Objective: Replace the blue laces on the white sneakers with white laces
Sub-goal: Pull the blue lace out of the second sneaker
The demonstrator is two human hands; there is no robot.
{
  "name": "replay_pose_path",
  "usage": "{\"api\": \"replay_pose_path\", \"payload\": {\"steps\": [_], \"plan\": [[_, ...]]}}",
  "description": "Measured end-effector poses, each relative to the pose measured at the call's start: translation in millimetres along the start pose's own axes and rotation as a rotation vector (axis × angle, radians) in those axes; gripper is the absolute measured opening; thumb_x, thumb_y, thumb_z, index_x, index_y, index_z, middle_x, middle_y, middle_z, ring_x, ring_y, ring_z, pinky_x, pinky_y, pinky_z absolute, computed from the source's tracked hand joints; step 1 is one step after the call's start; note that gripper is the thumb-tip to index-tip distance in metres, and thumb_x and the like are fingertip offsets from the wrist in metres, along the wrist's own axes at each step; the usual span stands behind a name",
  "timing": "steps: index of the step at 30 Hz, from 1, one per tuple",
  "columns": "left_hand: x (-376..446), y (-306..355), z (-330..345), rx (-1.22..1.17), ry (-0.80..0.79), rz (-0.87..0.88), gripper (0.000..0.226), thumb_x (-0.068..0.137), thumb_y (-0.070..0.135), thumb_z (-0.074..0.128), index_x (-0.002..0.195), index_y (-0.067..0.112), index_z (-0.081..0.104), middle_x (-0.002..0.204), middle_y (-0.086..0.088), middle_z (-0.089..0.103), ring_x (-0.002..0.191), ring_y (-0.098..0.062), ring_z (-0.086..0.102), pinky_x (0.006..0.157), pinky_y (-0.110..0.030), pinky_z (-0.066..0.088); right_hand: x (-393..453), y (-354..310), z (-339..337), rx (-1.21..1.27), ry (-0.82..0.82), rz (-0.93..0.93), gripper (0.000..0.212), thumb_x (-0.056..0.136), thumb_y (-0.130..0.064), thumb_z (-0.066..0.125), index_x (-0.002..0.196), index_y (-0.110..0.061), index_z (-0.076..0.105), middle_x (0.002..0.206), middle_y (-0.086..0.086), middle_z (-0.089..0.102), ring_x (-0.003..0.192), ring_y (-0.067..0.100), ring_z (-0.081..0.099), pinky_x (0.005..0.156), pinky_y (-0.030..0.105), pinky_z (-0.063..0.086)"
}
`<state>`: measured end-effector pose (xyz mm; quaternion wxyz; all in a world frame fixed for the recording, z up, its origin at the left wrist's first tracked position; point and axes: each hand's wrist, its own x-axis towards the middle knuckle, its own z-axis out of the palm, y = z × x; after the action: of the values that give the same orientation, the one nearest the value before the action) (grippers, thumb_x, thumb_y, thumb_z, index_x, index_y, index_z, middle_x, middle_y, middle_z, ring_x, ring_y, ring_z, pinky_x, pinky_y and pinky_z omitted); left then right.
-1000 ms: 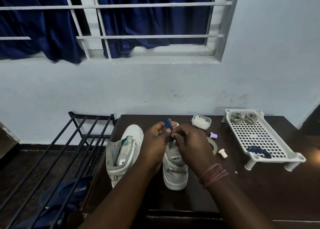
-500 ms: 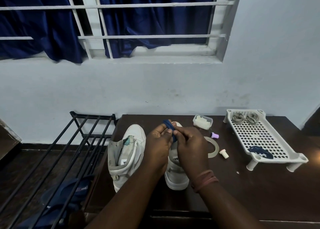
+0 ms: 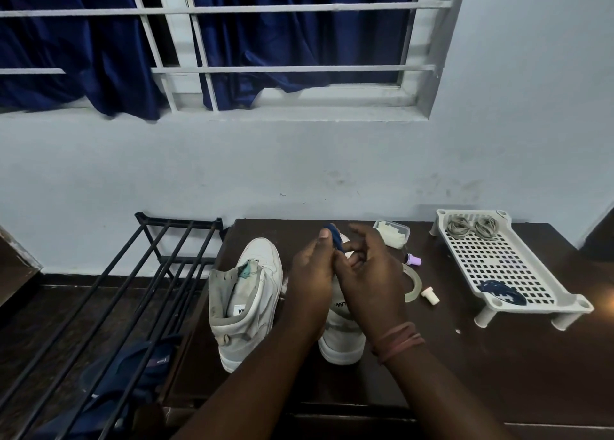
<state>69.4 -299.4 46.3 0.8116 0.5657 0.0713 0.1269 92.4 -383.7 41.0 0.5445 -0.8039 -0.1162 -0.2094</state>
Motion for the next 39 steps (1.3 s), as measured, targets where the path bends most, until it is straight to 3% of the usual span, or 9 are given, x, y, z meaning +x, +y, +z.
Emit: {"api": "replay_pose_path", "payload": {"steps": [7, 11, 15, 19, 23, 27, 31, 35, 39], "plan": [[3.8, -7.3, -1.5, 0.224, -0.057, 0.078, 0.053, 0.095, 0.065, 0.045, 0.099, 0.021, 0.075, 0.101, -0.013, 0.076, 0.104, -0.033, 0.071, 0.100, -0.057, 0.050, 9.5, 3.8, -9.5, 0.144, -0.119, 0.277, 0.013, 0.079, -0.008, 0.070, 0.086, -0.017, 0.076, 0.072, -0.005, 0.073, 0.067, 0.004, 0.067, 0.060, 0.011, 0.048], [10.4, -4.4, -4.9, 0.182, -0.040, 0.010, 0.050, 0.094, 0.068, 0.049, 0.092, 0.027, 0.078, 0.104, -0.013, 0.076, 0.107, -0.029, 0.071, 0.105, -0.054, 0.049, 20.5, 11.6, -12.9, 0.465, -0.334, 0.499, 0.017, 0.085, 0.005, 0.057, 0.087, -0.001, 0.073, 0.082, 0.018, 0.073, 0.076, 0.030, 0.069, 0.079, 0.040, 0.055], [12.5, -6.1, -6.3, 0.226, -0.050, -0.017, 0.048, 0.098, 0.062, 0.045, 0.091, 0.028, 0.079, 0.103, -0.011, 0.076, 0.103, -0.027, 0.072, 0.101, -0.048, 0.053, 22.8, 14.4, -14.6, 0.490, -0.475, 0.565, 0.025, 0.091, 0.012, 0.043, 0.090, 0.008, 0.068, 0.084, 0.025, 0.069, 0.077, 0.029, 0.065, 0.076, 0.037, 0.053], [17.4, -2.7, -6.4, 0.158, -0.068, -0.088, 0.043, 0.107, 0.038, 0.039, 0.093, 0.015, 0.073, 0.097, -0.011, 0.074, 0.089, -0.014, 0.072, 0.083, -0.026, 0.059, 24.4, 24.2, -14.5, 0.358, -0.488, 0.553, 0.023, 0.090, 0.002, 0.046, 0.093, 0.004, 0.069, 0.096, 0.029, 0.070, 0.083, 0.032, 0.065, 0.072, 0.035, 0.053], [14.0, -3.8, -1.8, 0.140, -0.061, -0.073, 0.043, 0.106, 0.041, 0.040, 0.091, 0.018, 0.072, 0.093, -0.006, 0.074, 0.091, -0.013, 0.072, 0.087, -0.028, 0.056, 22.6, 27.5, -11.3, 0.322, -0.349, 0.480, 0.020, 0.085, 0.001, 0.054, 0.092, -0.008, 0.071, 0.086, 0.015, 0.074, 0.090, 0.034, 0.070, 0.087, 0.047, 0.056], [12.9, 2.4, 3.8, -0.004, -0.028, -0.112, 0.040, 0.107, 0.040, 0.037, 0.093, 0.014, 0.065, 0.090, 0.000, 0.071, 0.086, -0.008, 0.071, 0.087, -0.025, 0.056, 13.7, 14.4, -12.1, -0.037, -0.106, 0.069, 0.032, 0.079, -0.003, 0.066, 0.104, -0.024, 0.061, 0.080, -0.005, 0.070, 0.075, 0.006, 0.066, 0.068, 0.020, 0.050], [12.8, 6.9, 5.3, -0.047, -0.027, -0.121, 0.041, 0.106, 0.043, 0.037, 0.093, 0.015, 0.064, 0.079, 0.008, 0.075, 0.083, -0.004, 0.072, 0.090, -0.027, 0.055, 6.1, 11.2, -5.9, -0.349, -0.065, -0.259, 0.015, 0.084, -0.010, 0.056, 0.090, -0.016, 0.069, 0.079, 0.000, 0.069, 0.073, 0.017, 0.064, 0.066, 0.035, 0.051], [10.5, 6.8, 4.4, -0.023, -0.013, -0.135, 0.042, 0.104, 0.047, 0.040, 0.083, 0.018, 0.062, 0.074, 0.008, 0.067, 0.079, -0.006, 0.064, 0.084, -0.026, 0.051, 5.9, 12.3, -3.8, -0.329, -0.075, -0.249, 0.019, 0.084, -0.011, 0.055, 0.085, -0.017, 0.073, 0.070, 0.001, 0.069, 0.063, 0.021, 0.064, 0.057, 0.038, 0.051], [12.8, 11.3, 0.6, 0.033, -0.036, -0.181, 0.047, 0.092, 0.062, 0.047, 0.087, 0.018, 0.062, 0.090, 0.001, 0.067, 0.089, -0.008, 0.067, 0.081, -0.020, 0.054, 13.1, 7.7, -13.9, -0.097, -0.188, -0.067, 0.016, 0.085, -0.011, 0.069, 0.093, -0.021, 0.079, 0.082, -0.007, 0.076, 0.076, 0.005, 0.069, 0.074, 0.026, 0.054]]}}
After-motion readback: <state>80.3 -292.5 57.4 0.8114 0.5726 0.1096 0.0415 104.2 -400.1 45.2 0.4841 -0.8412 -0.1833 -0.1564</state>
